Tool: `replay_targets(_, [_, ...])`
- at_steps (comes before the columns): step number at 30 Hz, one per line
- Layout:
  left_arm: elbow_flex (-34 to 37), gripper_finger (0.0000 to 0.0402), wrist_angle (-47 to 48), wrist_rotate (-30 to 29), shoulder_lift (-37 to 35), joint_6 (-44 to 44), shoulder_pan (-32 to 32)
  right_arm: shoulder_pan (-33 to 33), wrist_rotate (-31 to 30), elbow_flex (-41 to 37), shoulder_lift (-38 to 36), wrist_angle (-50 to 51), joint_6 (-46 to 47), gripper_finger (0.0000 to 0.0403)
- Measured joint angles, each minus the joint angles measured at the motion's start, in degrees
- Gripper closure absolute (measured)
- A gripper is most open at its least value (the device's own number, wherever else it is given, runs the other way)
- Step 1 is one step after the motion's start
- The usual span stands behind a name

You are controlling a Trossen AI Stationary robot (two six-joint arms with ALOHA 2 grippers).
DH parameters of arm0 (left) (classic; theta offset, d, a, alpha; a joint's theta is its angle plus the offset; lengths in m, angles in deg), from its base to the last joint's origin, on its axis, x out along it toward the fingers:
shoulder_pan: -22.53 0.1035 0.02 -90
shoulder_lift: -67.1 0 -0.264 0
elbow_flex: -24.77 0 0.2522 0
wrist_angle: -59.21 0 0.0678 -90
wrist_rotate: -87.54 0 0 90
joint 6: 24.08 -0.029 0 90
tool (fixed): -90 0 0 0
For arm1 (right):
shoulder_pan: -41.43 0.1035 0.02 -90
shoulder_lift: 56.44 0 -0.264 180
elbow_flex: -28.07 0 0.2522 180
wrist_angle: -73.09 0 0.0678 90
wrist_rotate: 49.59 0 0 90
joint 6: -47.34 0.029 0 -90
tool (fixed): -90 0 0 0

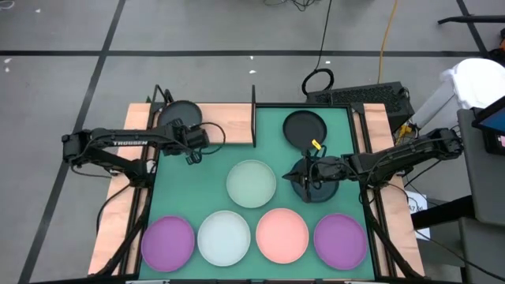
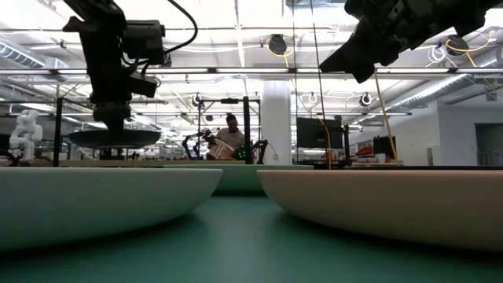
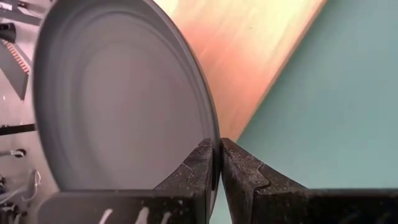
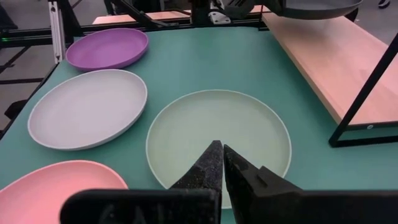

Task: Place and stack plates onto a shelf
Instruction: Put the left black plate on the shelf

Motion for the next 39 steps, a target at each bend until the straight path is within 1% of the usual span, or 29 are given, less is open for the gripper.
replay_targets(17, [0.0, 0.0369, -0.1, 0.6, 0.0, 0.6, 3.6, 0.0, 0.1, 0.0, 0.0, 0.0, 0.0, 0.0403])
replay_targets(39, [0.0, 0.0369, 0.1, 2.1, 0.1, 4.8, 3.7, 0.0, 0.1, 0.0, 0.0, 0.0, 0.0, 0.0403])
